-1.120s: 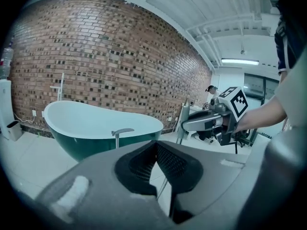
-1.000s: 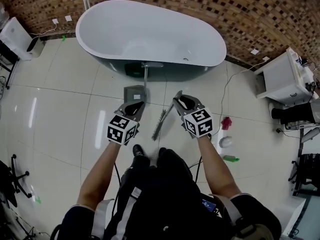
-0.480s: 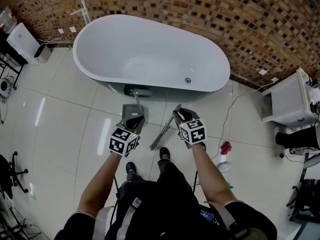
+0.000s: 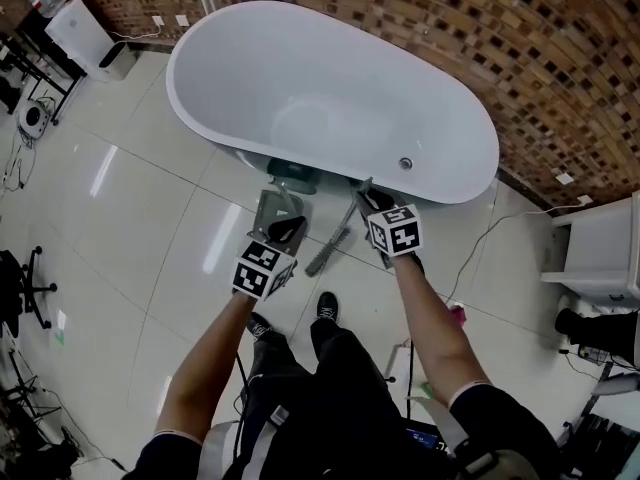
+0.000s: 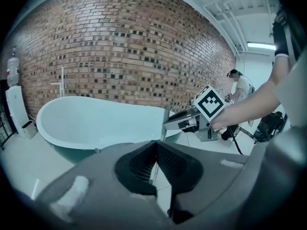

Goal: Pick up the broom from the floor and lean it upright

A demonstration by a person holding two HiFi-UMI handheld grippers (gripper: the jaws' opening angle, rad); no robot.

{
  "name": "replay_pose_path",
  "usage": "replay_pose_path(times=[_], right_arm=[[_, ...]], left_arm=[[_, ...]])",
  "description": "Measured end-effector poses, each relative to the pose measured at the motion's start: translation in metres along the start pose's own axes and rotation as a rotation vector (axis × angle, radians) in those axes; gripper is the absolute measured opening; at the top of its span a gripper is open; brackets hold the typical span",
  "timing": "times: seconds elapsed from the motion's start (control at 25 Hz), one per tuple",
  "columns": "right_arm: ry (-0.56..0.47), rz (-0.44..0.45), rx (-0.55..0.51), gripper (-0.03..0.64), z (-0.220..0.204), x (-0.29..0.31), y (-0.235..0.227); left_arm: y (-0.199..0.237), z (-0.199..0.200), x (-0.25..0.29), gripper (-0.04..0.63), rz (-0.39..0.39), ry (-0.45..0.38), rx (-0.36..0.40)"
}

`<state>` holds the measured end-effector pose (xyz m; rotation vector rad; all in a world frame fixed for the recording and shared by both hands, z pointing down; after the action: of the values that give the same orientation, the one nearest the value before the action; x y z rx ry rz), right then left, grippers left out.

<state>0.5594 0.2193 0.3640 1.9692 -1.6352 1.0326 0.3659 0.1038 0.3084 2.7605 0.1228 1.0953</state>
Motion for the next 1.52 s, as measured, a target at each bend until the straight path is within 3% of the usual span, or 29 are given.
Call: replay_pose_path(times=[0.28, 0.8, 1.44, 1.52], right_arm=[[-0.021, 0.022, 0.012, 0.086, 0.033, 0.043, -0.031], [-0.056, 0.092, 0.009, 0.090, 0.063, 0.103, -0.046], [-0.067, 0.128, -0.047, 0.106, 0.076, 0.126, -0.055], [-0.070, 0.134, -0.045, 0.140, 0.075, 0.125, -0.055]], left_arm=[[0.007, 0.016, 0.014, 0.002, 0.030, -0.033, -0.019], [0.021, 0.019, 0.038, 0.002, 0.047, -0.061, -0.102], [0.043, 0.035, 0.048, 0.002, 0.052, -0.090, -0.140], [0.045, 0.034, 0.049, 0.002, 0.054, -0.089, -0.143]])
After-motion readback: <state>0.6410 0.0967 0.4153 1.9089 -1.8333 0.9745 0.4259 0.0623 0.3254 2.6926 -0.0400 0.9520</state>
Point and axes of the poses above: the fingertips, and each gripper's own axes: x forward along the fingers, y to its left, z out of its top, the point moved 8 cm from there along -x, backward along the fingers, and after that the axes turned 8 degrees about y, right-handed, at the moved point
